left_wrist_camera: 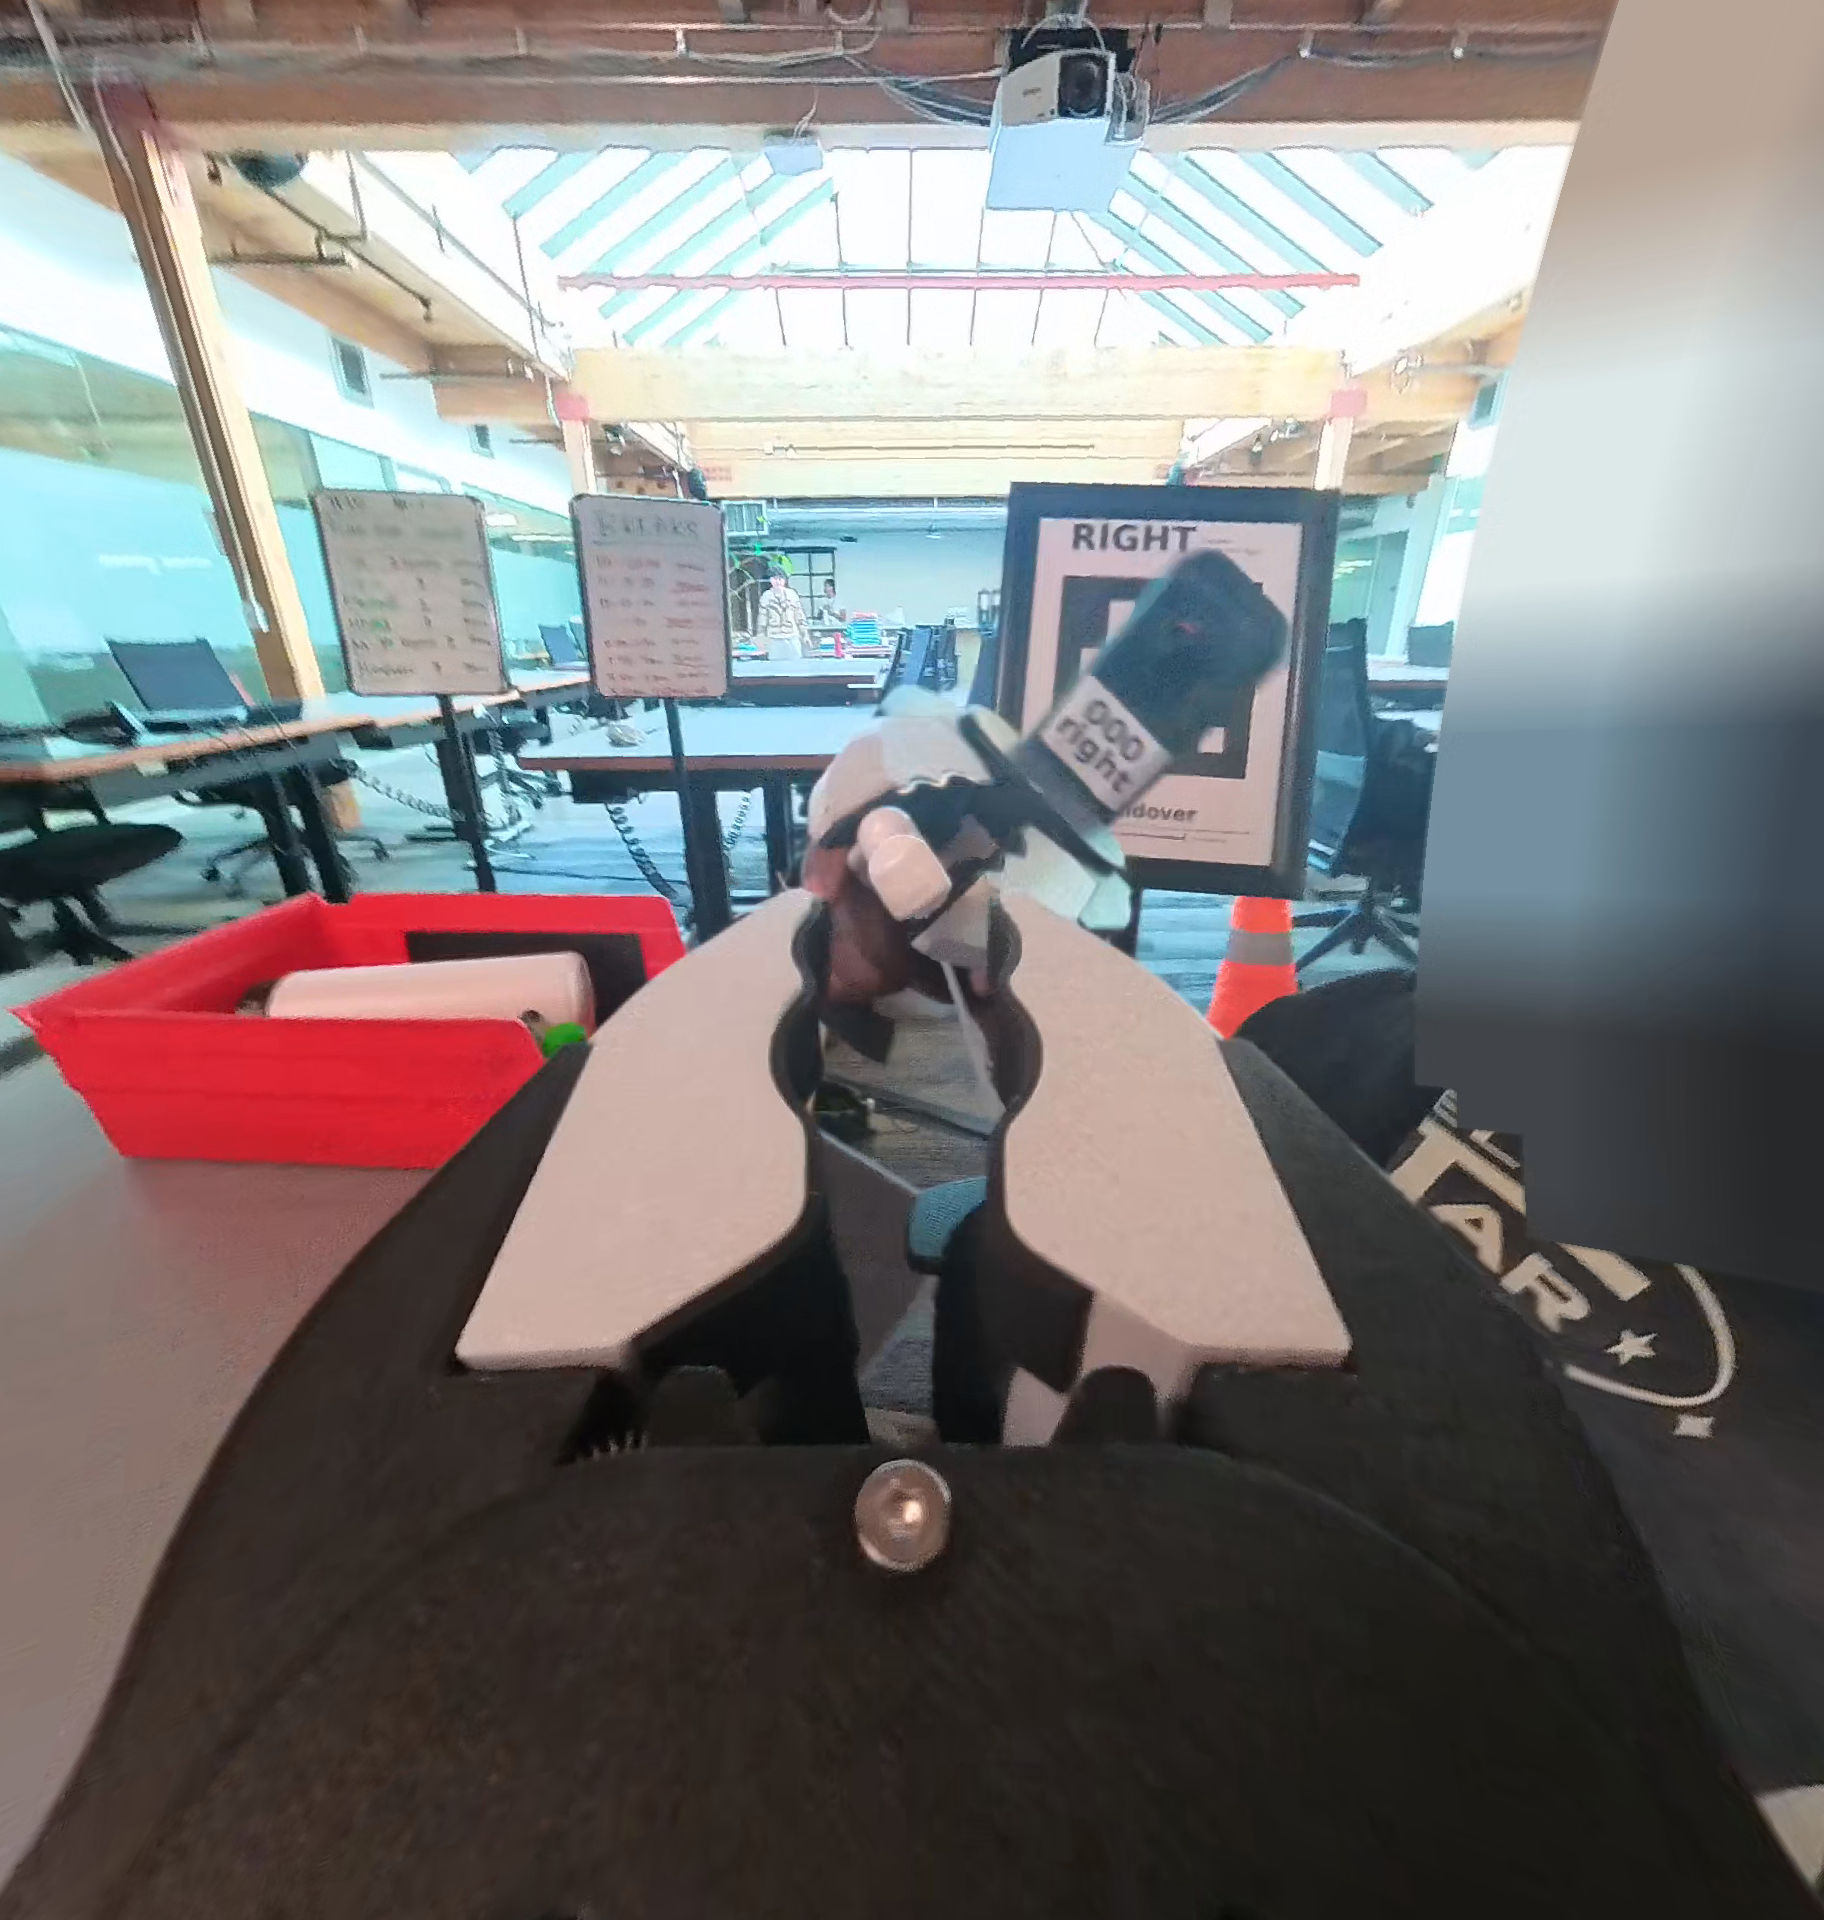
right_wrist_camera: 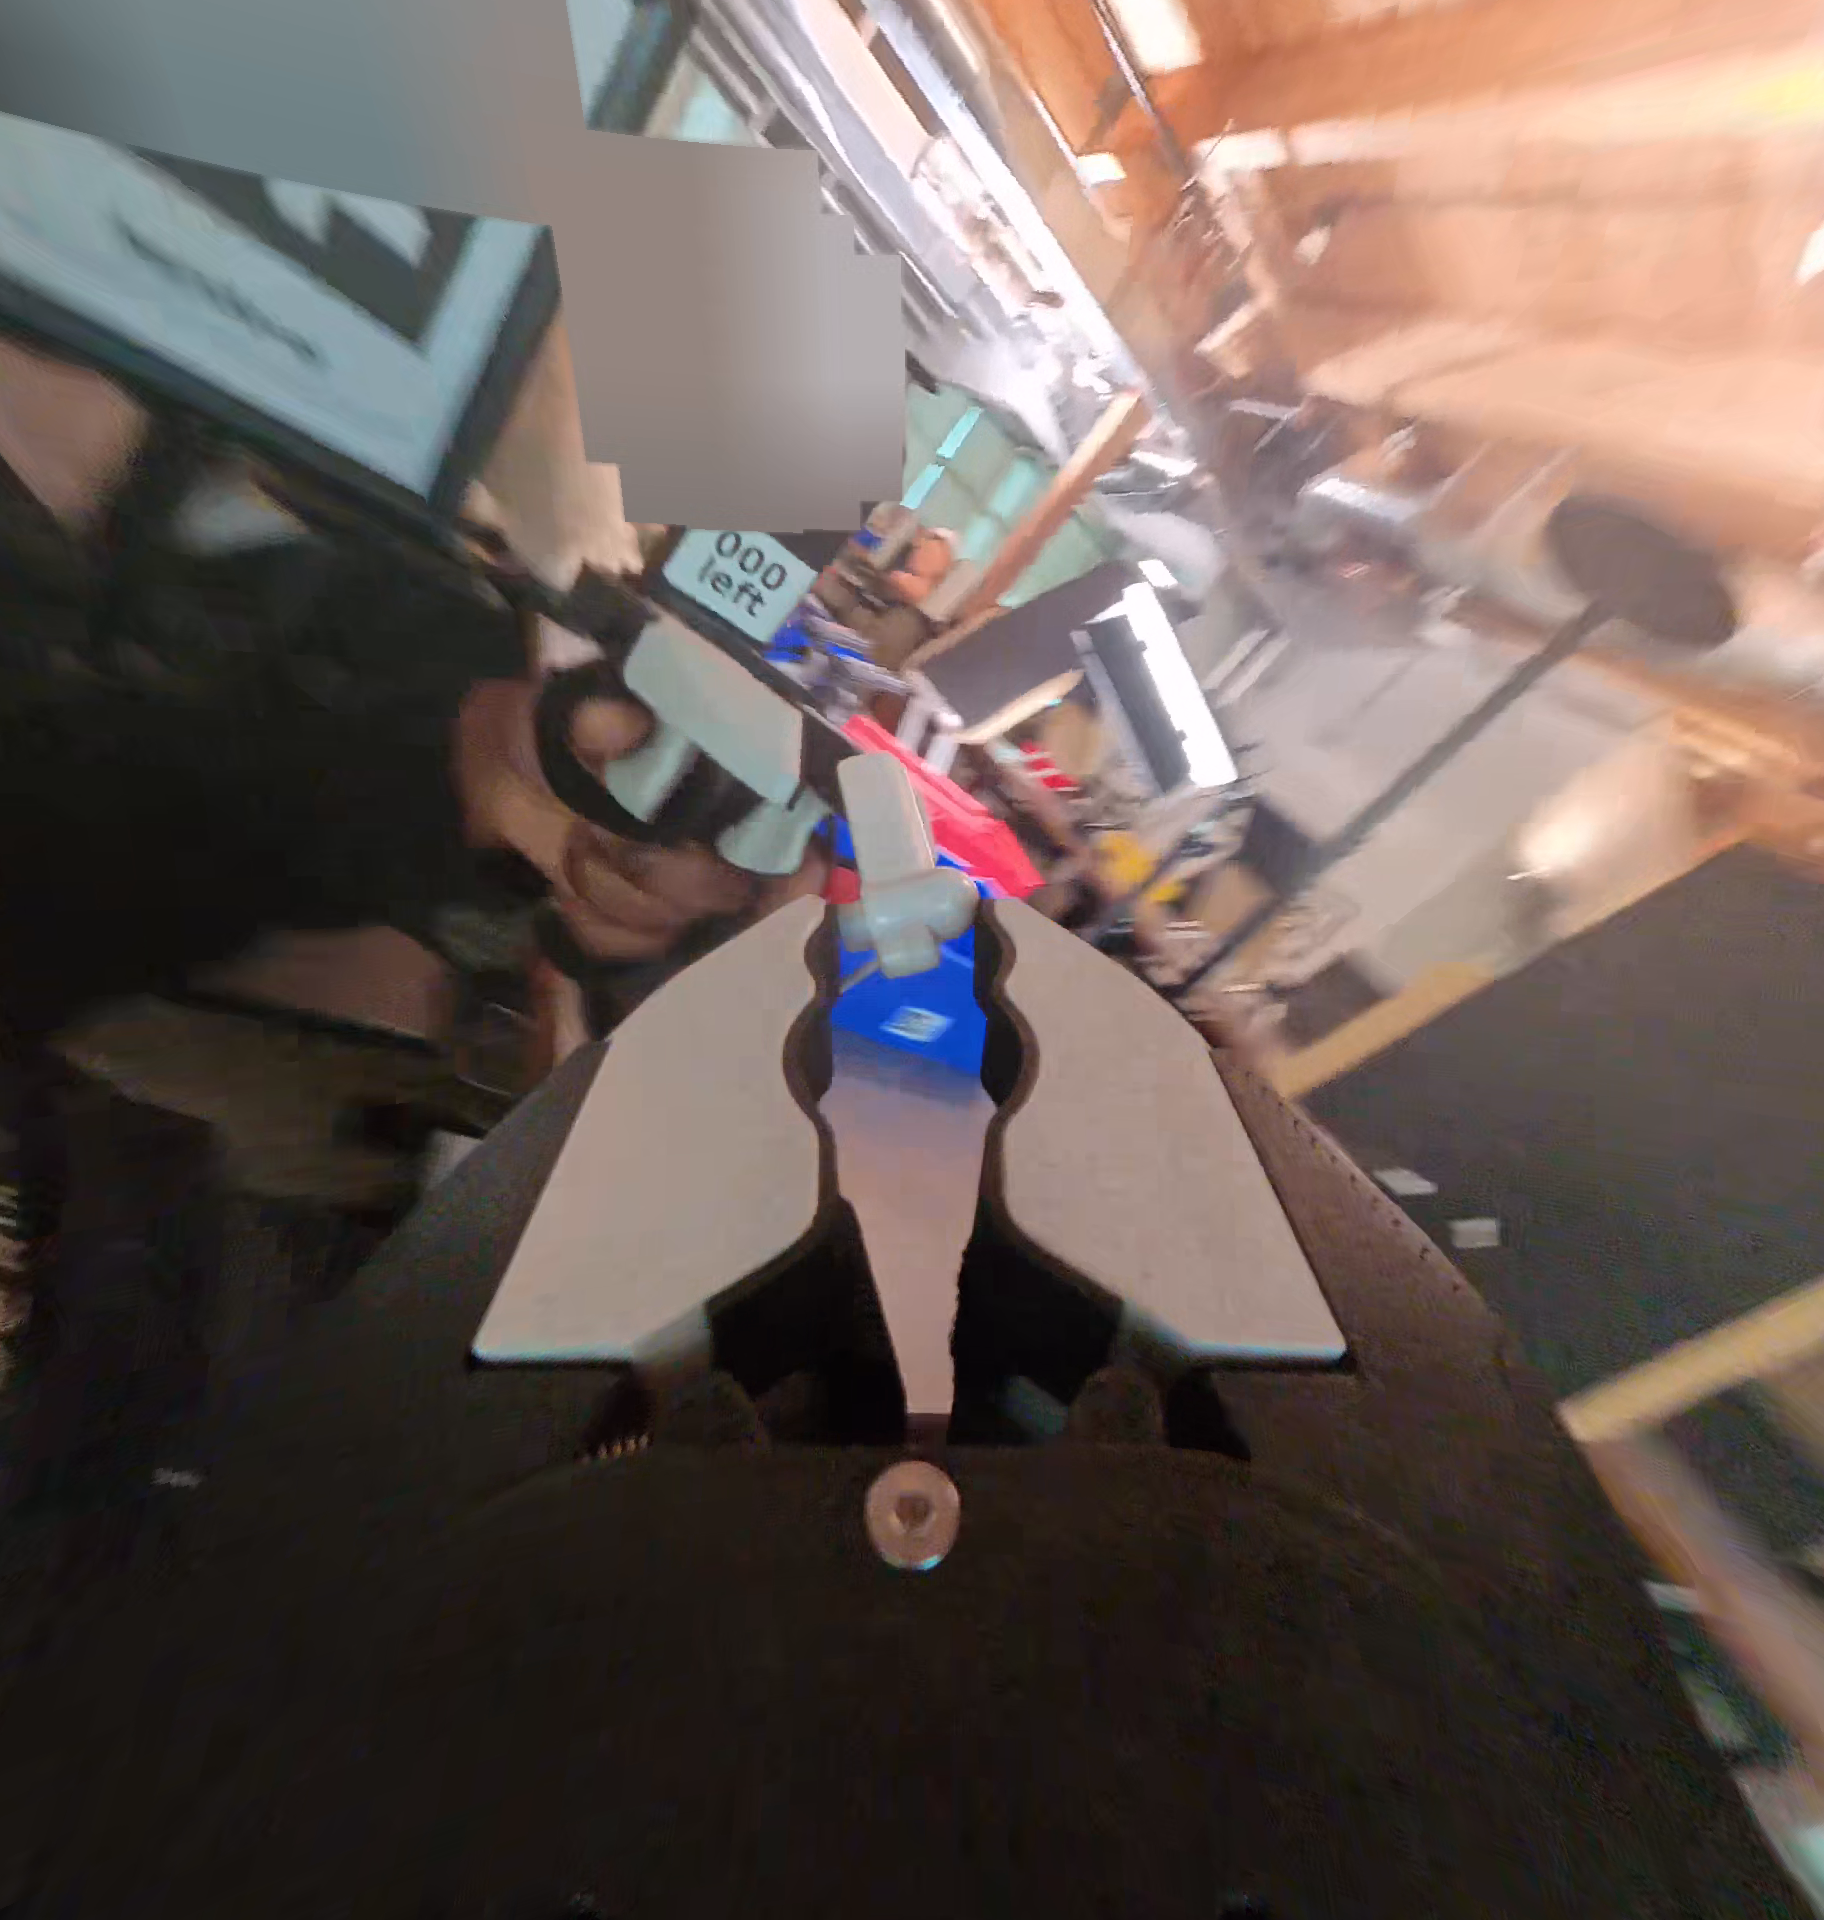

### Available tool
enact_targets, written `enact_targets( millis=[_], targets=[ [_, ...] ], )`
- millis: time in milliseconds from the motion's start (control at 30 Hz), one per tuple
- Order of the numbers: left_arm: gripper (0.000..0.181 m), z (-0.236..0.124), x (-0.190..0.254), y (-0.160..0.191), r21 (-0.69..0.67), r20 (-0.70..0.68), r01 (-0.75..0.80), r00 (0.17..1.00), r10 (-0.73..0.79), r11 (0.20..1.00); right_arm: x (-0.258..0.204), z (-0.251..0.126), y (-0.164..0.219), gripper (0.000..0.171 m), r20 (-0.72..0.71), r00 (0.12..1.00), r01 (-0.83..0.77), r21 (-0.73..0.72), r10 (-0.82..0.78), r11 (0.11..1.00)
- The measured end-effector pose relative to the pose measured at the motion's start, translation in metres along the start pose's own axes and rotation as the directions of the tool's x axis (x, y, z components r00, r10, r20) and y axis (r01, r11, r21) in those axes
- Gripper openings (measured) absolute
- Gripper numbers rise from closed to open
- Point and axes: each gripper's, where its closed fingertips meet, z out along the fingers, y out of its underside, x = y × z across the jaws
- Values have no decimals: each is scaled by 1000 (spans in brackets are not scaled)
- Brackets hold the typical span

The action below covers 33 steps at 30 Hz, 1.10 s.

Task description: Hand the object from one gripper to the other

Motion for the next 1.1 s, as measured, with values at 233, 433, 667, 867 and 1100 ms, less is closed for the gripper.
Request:
enact_targets(
  millis=[233,433,667,867,1100],
  targets=[
    [17,3,-2,2,4,7,91,996,-91,996,-2,1,1,25,-98,909,394,-117,-406,912],
    [12,1,4,0,13,-35,42,999,-41,999,-4,2,0,24,-69,963,255,-71,-260,964],
    [12,-1,7,0,7,-42,-42,998,42,999,-17,-7,-11,37,318,799,-544,22,510,839],
    [12,1,8,3,-8,-52,-40,998,39,999,-15,-3,-12,14,293,825,-521,62,484,851],
    [24,1,3,2,-2,-52,126,991,-126,992,-10,-6,-15,13,-20,972,235,95,-234,967]
  ],
)
